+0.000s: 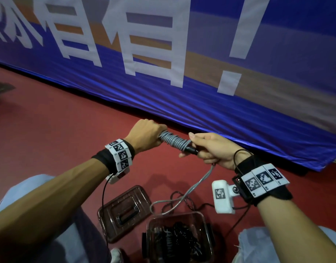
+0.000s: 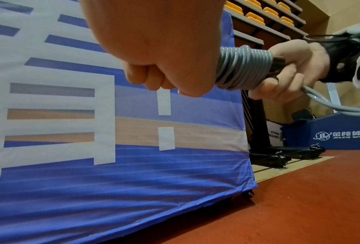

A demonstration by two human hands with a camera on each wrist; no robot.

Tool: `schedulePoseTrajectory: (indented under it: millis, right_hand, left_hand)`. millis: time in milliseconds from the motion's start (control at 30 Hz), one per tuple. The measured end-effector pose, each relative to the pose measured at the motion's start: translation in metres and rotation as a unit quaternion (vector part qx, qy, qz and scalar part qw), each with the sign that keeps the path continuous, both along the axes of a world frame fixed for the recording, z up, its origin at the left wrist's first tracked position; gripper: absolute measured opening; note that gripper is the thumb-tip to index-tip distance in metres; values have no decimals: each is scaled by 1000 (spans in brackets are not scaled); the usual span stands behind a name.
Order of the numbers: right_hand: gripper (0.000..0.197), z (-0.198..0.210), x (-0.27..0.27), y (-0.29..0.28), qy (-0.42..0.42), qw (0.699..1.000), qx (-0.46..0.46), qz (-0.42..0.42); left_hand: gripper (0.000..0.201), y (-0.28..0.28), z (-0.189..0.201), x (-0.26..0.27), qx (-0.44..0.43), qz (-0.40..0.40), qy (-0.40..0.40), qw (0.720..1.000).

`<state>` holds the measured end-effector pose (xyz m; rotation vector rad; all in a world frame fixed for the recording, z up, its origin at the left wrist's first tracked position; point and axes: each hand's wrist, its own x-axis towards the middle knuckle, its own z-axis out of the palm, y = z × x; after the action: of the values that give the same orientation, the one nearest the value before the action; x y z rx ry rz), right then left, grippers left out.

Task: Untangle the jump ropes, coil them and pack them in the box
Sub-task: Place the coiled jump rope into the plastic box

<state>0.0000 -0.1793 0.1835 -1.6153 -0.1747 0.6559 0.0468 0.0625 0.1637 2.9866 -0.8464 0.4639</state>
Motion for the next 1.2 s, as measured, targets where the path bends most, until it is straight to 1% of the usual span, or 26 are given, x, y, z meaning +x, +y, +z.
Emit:
schedulePoseTrajectory:
  millis: [67, 100, 167, 200, 300, 333, 367, 433, 500, 567, 633, 767, 867, 933, 1000, 1067, 1133, 1200]
  right_hand:
    - [34, 2, 0, -1, 15, 1000, 25, -7]
    - [31, 3, 0, -2, 20, 999, 36, -13]
    - [25, 7, -1, -1, 30, 996, 72, -31]
    - [27, 8, -2, -1, 33, 994, 92, -39]
    - [32, 8, -4, -1, 46, 989, 132, -49]
    - [33, 9, -5, -1, 51, 987, 145, -51]
    - [34, 9, -6, 0, 53, 984, 160, -53]
    - [37, 9, -6, 2, 45, 977, 202, -58]
    - [38, 6, -5, 7, 30, 968, 238, -77]
    - [38, -2, -2, 18, 27, 959, 258, -111]
    - [38, -14, -1, 36, 39, 951, 263, -159]
    - [42, -47, 0, 70, 79, 931, 198, -295]
    - [44, -62, -2, 82, 112, 921, 128, -350]
    - [47, -68, -10, 90, 105, 921, 57, -370]
    - [47, -74, -22, 98, 53, 933, -48, -353]
    - [38, -76, -32, 102, -10, 941, -159, -299]
    - [28, -72, -36, 98, -49, 944, -249, -212]
    - [24, -66, -36, 88, -68, 928, -347, -112]
  left_hand:
    - [18, 2, 1, 1, -29, 7, -12, 999]
    - [17, 2, 1, 1, -47, 7, -15, 999]
    - [10, 1, -1, 1, -99, 4, -12, 995]
    - [9, 0, -1, 1, -125, 2, -6, 992]
    - [14, -5, -3, 1, -174, -3, 12, 985]
    - [11, -6, -2, -1, -188, 3, 22, 982]
    - [7, -7, -1, -3, -206, 12, 33, 978]
    - [17, -10, 3, -8, -254, 35, 54, 965]
    - [19, -13, 8, -12, -287, 60, 78, 953]
    - [17, -15, 9, -15, -297, 90, 98, 945]
    - [18, -16, 9, -18, -280, 126, 119, 944]
    - [18, -18, -3, -20, -214, 190, 140, 948]
    - [14, -20, -15, -20, -167, 212, 145, 952]
    - [14, -20, -24, -21, -145, 217, 152, 953]
    - [14, -20, -30, -22, -123, 218, 153, 956]
    - [13, -19, -33, -24, -94, 216, 150, 960]
    - [13, -18, -35, -28, -67, 219, 155, 961]
    - [11, -17, -40, -32, -26, 215, 159, 963]
